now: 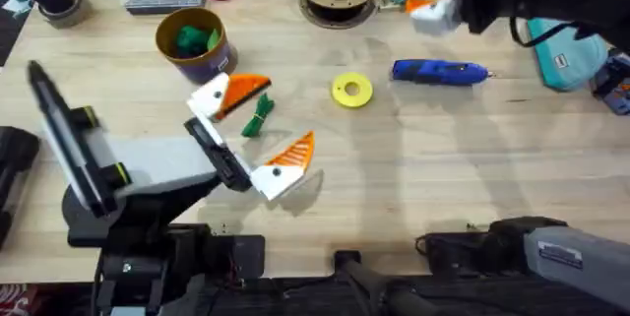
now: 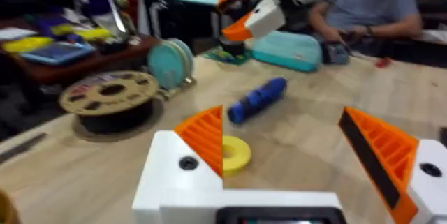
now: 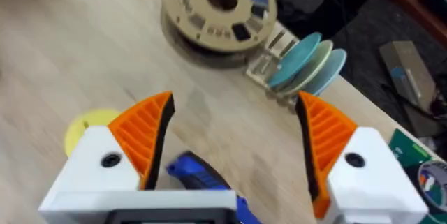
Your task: Pick up the gripper from the table and insert it into the empty holder that is missing its gripper. Then pick up a screw, insert it into the mounting hole, and use the screwdriver to tighten it. Finally, clean up the table by picking up the vegetable and placing it into the bucket.
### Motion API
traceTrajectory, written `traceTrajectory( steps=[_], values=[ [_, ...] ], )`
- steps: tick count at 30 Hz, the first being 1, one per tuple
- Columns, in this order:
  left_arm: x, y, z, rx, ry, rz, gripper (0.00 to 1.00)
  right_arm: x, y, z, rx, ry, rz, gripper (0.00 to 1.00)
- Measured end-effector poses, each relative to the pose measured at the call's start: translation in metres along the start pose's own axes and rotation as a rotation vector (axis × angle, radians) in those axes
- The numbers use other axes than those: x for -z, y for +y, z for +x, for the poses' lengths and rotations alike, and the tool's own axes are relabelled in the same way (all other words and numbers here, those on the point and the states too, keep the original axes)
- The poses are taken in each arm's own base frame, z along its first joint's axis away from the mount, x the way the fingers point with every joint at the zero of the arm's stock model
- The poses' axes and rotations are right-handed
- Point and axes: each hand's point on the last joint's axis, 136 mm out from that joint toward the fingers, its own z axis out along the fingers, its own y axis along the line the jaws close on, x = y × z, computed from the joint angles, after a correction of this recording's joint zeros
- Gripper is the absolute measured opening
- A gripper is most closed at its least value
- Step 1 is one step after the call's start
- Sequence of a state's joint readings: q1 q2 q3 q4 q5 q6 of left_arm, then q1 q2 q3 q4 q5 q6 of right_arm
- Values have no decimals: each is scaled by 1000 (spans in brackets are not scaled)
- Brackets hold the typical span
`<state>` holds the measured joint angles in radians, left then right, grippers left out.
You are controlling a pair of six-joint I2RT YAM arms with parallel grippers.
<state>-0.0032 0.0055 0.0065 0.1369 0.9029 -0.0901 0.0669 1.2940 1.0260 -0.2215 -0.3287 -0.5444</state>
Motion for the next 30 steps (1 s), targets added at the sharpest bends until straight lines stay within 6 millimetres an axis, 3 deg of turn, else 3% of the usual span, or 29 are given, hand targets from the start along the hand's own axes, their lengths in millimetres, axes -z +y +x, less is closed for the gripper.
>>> traceTrajectory(
  steps=[4, 7, 14, 18, 22, 26, 30],
  values=[
    [1, 17, -5, 31, -5, -107, 984, 24, -6, -31, -157, -110, 42, 996],
    [4, 28, -20, 47, -2, -183, 984, 50, -6, -51, -262, -185, 61, 996],
    [7, 56, -56, 86, 91, -318, 984, 113, 8, -72, -363, -283, 76, 995],
    [8, 79, -56, 190, 203, -394, 984, 133, 16, -52, -424, -219, 82, 996],
    [11, 94, -55, 261, 322, -436, 984, 139, 23, -31, -479, -147, 83, 996],
    [12, 105, -55, 292, 449, -447, 984, 134, 30, -12, -513, -80, 68, 996],
    [15, 118, -51, 327, 565, -480, 985, 121, 46, 22, -562, 29, 30, 996]
  ],
)
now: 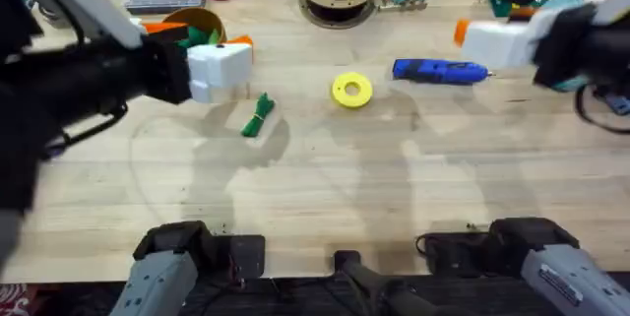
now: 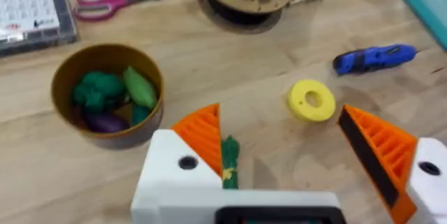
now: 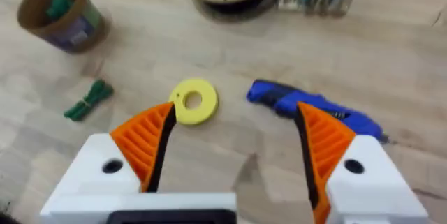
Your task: Pick up the gripper from the table and insert it into the empty holder that is missing its gripper. Then pick up a screw, insert it into the mounting hole, and use the screwdriver to tighten it. Finally, clean up the table by picking up the vegetable and placing it into the bucket.
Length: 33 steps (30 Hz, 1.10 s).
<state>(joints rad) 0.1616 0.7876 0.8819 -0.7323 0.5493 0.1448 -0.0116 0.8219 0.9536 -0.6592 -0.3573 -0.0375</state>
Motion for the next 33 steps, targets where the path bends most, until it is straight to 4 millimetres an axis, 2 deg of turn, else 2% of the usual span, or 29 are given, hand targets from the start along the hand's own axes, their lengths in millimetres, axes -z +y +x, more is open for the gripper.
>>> traceTrajectory(
  steps=[4, 10, 17, 26, 33],
  values=[
    [-7, 18, 3, 21, 87, -65, 985, -7, -2, 26, -26, 80, -3, 996],
    [-15, 44, 14, 32, 163, -175, 985, -11, -3, 48, -42, 148, -7, 996],
    [-15, 50, 24, 45, 211, -209, 985, -17, -4, 87, -89, 262, -8, 997],
    [-15, 44, 62, 45, 398, -244, 985, -19, -6, 85, -84, 253, -3, 996],
    [-21, 20, 86, -32, 535, -253, 985, -19, -7, 85, -82, 250, 0, 996]
  ],
)
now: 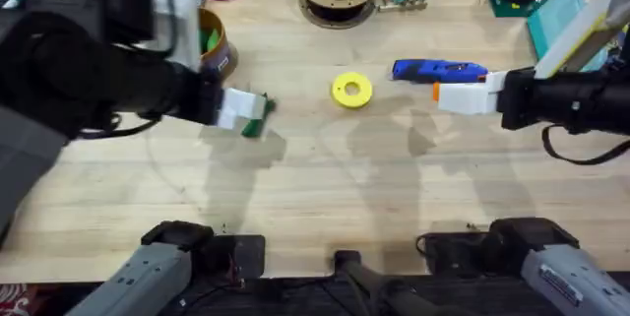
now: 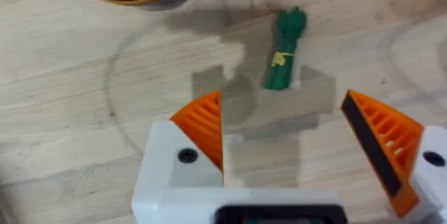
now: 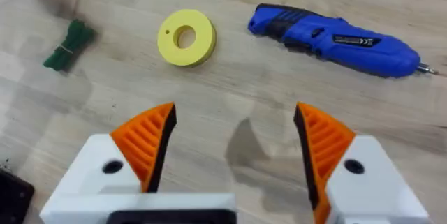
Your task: Pick up the gripper from the table and insert it into the empty holder that is missing its gripper. Then pick up a screw, insert it into the mounting hole, and use the screwdriver to tighten it. Finally, clean up the table by picking up the vegetable and placing it into the bucket.
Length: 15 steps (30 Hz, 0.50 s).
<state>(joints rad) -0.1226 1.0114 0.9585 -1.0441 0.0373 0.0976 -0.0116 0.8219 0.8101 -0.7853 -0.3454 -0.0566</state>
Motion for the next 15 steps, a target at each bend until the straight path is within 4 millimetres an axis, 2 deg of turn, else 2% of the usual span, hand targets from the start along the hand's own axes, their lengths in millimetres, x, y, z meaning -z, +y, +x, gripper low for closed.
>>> traceTrajectory(
  steps=[3, 7, 15],
  values=[
    [-12, -16, 4, -24, 61, 18, 985, 0, 0, 0, 0, 0, 0, 996],
    [-38, -30, 12, -44, 177, 32, 985, 0, 0, 0, 0, 0, 0, 996],
    [-95, -33, 7, -34, 272, 27, 985, 0, 0, 0, 0, 1, 0, 996]
  ],
)
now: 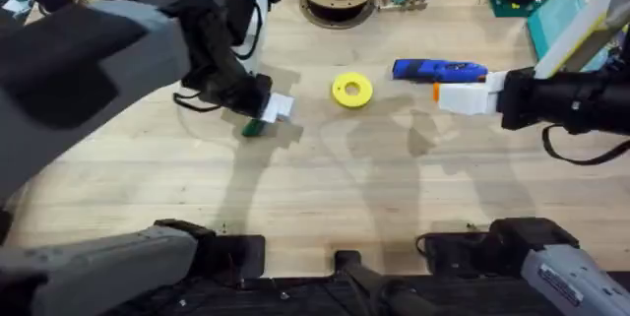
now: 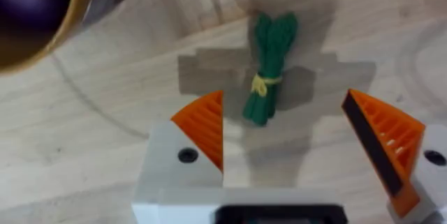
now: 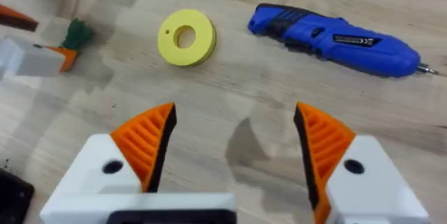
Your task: Pick up the gripper from the table and insert it into the empty holder that is missing its gripper. Then pick up a screw, insert it into the mounting hole, and use the screwdriver to tighten it. Finally, clean up the table by picking up the vegetable and placing it into the bucket.
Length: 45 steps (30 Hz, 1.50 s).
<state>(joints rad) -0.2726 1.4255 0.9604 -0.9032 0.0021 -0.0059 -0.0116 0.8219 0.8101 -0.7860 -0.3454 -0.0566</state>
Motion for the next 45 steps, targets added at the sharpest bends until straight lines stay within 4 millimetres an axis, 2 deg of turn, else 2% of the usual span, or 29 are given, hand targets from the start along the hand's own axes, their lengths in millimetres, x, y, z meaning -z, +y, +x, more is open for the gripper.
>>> traceTrajectory(
  steps=[3, 8, 13, 14, 16, 18, 20, 21, 30, 33, 37, 42, 45],
  values=[
    [-14, 0, -7, 0, 5, 0, 985, 0, 0, 0, 0, 0, 0, 996],
    [-36, 0, -7, -1, 55, 0, 985, 0, 0, 0, 0, 0, 0, 996],
    [-47, 1, -5, 4, 84, 3, 977, 0, 0, 0, 0, 0, 0, 996],
    [-47, 1, -5, 7, 84, 7, 925, 0, 0, 0, 0, 0, 0, 996],
    [-47, 1, -6, 9, 83, 6, 729, 0, 0, 0, 0, 0, 0, 996],
    [-47, 1, -5, 8, 86, 7, 387, 0, 0, 0, 0, 0, 0, 996],
    [-47, 1, -5, 7, 87, 6, 106, 0, 0, 0, 0, 0, 0, 996],
    [-47, 2, -5, 5, 86, 5, 29, 0, 0, 0, 0, 0, 0, 996],
    [-43, 2, -5, 5, 102, 2, 14, 0, 0, 0, 0, 0, 0, 996],
    [-30, 3, -14, 6, 96, -2, 13, 0, 0, 0, 0, 0, 0, 995],
    [3, 8, -50, 25, -15, -32, 12, 0, 0, 0, 0, 0, 0, 996],
    [66, 25, -92, 64, -225, -92, 12, 0, 0, 0, 0, 0, 0, 996],
    [99, 43, -105, 107, -322, -142, 12, 0, 0, 0, 0, 0, 0, 996]
  ],
)
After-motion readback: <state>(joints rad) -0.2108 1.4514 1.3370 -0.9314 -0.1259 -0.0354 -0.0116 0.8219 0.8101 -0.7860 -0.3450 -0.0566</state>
